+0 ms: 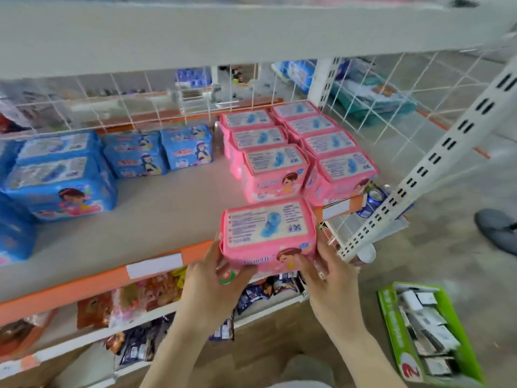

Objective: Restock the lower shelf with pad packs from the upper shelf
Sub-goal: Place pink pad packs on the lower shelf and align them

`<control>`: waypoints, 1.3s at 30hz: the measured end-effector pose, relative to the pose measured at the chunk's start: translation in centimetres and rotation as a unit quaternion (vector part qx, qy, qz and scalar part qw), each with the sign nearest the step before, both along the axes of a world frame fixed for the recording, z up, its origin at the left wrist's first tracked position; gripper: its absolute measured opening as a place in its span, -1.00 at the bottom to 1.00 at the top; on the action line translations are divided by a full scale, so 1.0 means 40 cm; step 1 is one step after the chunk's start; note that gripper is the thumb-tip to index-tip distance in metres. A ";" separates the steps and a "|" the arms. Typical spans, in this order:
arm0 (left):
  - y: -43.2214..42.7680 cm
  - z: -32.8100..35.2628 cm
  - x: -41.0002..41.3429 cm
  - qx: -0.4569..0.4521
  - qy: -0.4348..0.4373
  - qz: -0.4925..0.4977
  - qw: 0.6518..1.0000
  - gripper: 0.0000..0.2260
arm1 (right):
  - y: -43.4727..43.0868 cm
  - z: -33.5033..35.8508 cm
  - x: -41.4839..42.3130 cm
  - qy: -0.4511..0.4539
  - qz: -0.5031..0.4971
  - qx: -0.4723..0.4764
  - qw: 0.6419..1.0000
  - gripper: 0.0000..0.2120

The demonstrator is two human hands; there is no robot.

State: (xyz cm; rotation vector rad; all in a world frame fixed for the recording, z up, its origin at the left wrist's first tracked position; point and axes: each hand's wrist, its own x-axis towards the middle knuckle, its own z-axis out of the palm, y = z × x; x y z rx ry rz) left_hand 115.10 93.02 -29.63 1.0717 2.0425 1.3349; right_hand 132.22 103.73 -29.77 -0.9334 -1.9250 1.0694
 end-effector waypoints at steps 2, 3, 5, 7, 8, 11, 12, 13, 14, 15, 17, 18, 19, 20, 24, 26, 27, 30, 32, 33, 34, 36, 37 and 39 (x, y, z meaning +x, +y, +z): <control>0.031 0.005 0.000 0.000 0.014 0.012 1.000 -0.54 | 0.019 -0.013 0.002 -0.009 -0.014 0.004 1.000 -0.57; 0.050 0.005 0.000 0.006 0.017 0.023 1.000 -0.52 | 0.035 -0.020 0.000 -0.020 -0.022 0.005 1.000 -0.66; 0.087 0.005 0.004 0.027 0.005 0.050 0.998 -0.48 | 0.076 -0.028 -0.007 -0.038 -0.029 0.005 0.999 -0.81; 0.123 0.012 0.017 0.040 -0.005 0.073 0.997 -0.46 | 0.122 -0.030 -0.013 -0.055 -0.023 0.007 0.998 -0.81; 0.140 0.012 0.024 0.044 -0.005 0.079 0.996 -0.45 | 0.143 -0.028 -0.016 -0.062 -0.014 0.005 0.998 -0.78; 0.186 0.006 0.039 0.044 0.028 0.109 0.993 -0.48 | 0.206 -0.023 -0.024 -0.073 0.005 -0.015 0.997 -0.70; 0.198 0.006 0.044 0.045 0.036 0.121 0.991 -0.50 | 0.224 -0.022 -0.023 -0.069 0.007 -0.011 0.998 -0.73; 0.212 0.008 0.048 0.049 0.039 0.130 0.989 -0.55 | 0.239 -0.020 -0.022 -0.062 0.003 0.005 0.998 -0.74; 0.224 0.012 0.052 0.054 0.043 0.135 0.988 -0.62 | 0.254 -0.017 -0.018 -0.055 -0.004 0.023 0.998 -0.71; 0.237 0.022 0.058 0.060 0.045 0.138 0.988 -0.67 | 0.268 -0.012 -0.016 -0.051 -0.010 0.034 0.998 -0.65; 0.262 0.029 0.064 0.066 0.031 0.139 0.988 -0.66 | 0.298 -0.003 -0.012 -0.050 -0.013 0.044 0.998 -0.56; 0.274 0.025 0.067 0.065 0.018 0.136 0.988 -0.62 | 0.312 -0.006 -0.011 -0.059 -0.012 0.054 0.997 -0.58; 0.284 0.017 0.071 0.057 0.007 0.131 0.990 -0.57 | 0.325 -0.013 -0.011 -0.073 -0.012 0.066 0.995 -0.61; 0.292 0.002 0.075 0.042 -0.001 0.127 0.991 -0.50 | 0.334 -0.022 -0.012 -0.085 -0.014 0.080 0.993 -0.64; 0.311 -0.054 0.098 0.002 0.023 0.161 0.987 -0.23 | 0.346 -0.055 -0.029 -0.083 -0.026 0.116 0.989 -0.55; 0.324 -0.075 0.101 0.002 0.040 0.177 0.983 -0.19 | 0.351 -0.068 -0.045 -0.056 -0.024 0.107 0.992 -0.52; 0.332 -0.083 0.097 0.000 0.049 0.184 0.982 -0.18 | 0.356 -0.072 -0.054 -0.048 -0.025 0.104 0.993 -0.52; 0.358 -0.098 0.080 -0.010 0.074 0.211 0.975 -0.21 | 0.367 -0.075 -0.080 -0.045 -0.035 0.107 0.993 -0.56; 0.373 -0.099 0.070 -0.013 0.093 0.213 0.972 -0.24 | 0.370 -0.074 -0.098 -0.046 -0.046 0.094 0.993 -0.51; 0.378 -0.101 0.065 -0.011 0.103 0.211 0.972 -0.25 | 0.371 -0.076 -0.106 -0.049 -0.052 0.087 0.994 -0.49; 0.382 -0.103 0.061 -0.008 0.110 0.209 0.972 -0.27 | 0.372 -0.079 -0.113 -0.053 -0.058 0.083 0.993 -0.48; 0.391 -0.105 0.061 -0.006 0.114 0.210 0.971 -0.28 | 0.375 -0.089 -0.122 -0.062 -0.067 0.090 0.992 -0.47; 0.397 -0.106 0.062 -0.008 0.114 0.211 0.971 -0.28 | 0.377 -0.093 -0.124 -0.064 -0.072 0.095 0.991 -0.47; 0.405 -0.107 0.068 -0.011 0.118 0.215 0.969 -0.25 | 0.381 -0.102 -0.126 -0.065 -0.075 0.093 0.991 -0.47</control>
